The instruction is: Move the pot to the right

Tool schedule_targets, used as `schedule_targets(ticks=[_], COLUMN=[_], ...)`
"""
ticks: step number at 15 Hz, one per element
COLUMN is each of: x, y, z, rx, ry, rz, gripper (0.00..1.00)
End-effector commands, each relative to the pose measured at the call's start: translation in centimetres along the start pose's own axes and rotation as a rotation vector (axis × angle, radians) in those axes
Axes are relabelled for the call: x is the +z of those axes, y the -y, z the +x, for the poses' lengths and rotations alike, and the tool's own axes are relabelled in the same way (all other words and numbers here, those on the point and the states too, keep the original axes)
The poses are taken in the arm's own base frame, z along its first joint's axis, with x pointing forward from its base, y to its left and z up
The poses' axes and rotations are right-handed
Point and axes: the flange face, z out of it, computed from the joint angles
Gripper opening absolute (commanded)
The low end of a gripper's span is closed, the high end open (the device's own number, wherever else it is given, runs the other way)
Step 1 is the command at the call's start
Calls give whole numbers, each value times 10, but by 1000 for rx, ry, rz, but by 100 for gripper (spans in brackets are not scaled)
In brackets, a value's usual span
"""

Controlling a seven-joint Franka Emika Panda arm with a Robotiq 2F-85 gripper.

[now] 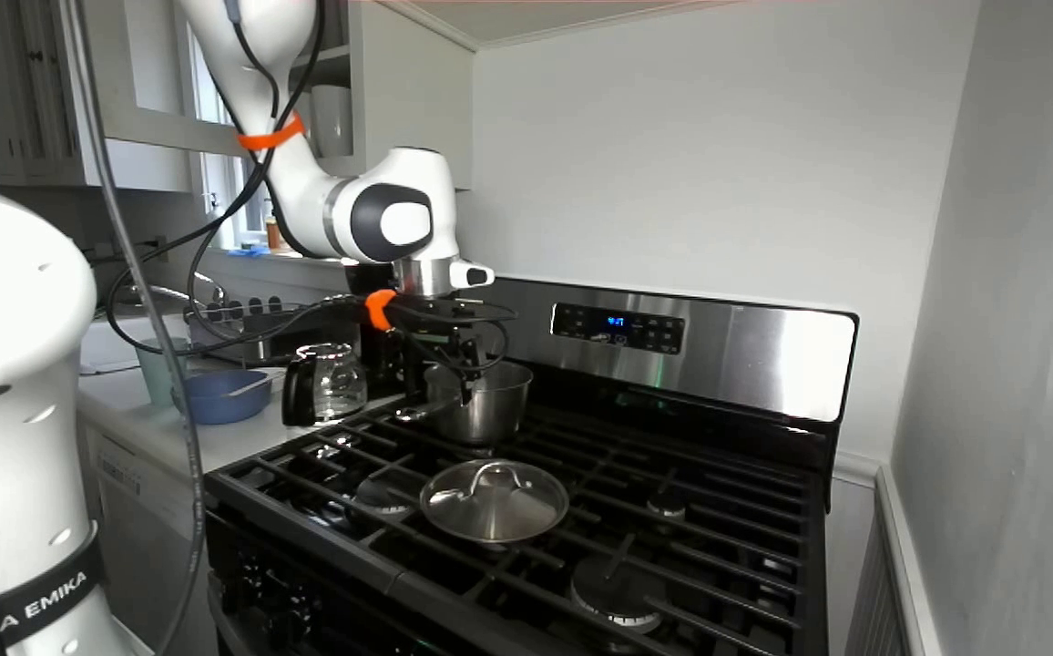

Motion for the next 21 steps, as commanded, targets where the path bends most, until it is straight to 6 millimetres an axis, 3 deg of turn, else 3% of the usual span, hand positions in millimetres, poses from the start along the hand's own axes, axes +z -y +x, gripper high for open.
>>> schedule_targets(ticks=[1, 2, 3, 4, 14, 18, 21], x=[11, 14, 16, 17, 17, 11, -10], y=[1, 1, 1, 1, 0, 1, 4], z=[-1, 0, -1, -1, 4, 4, 3], rx=[-5, -3, -3, -3, -14, -14, -6], ry=[-35, -33, -27, -27, -54, -68, -106], rz=[2, 1, 1, 1, -8, -9, 10], gripper=[100, 100, 75, 74, 4, 7, 7])
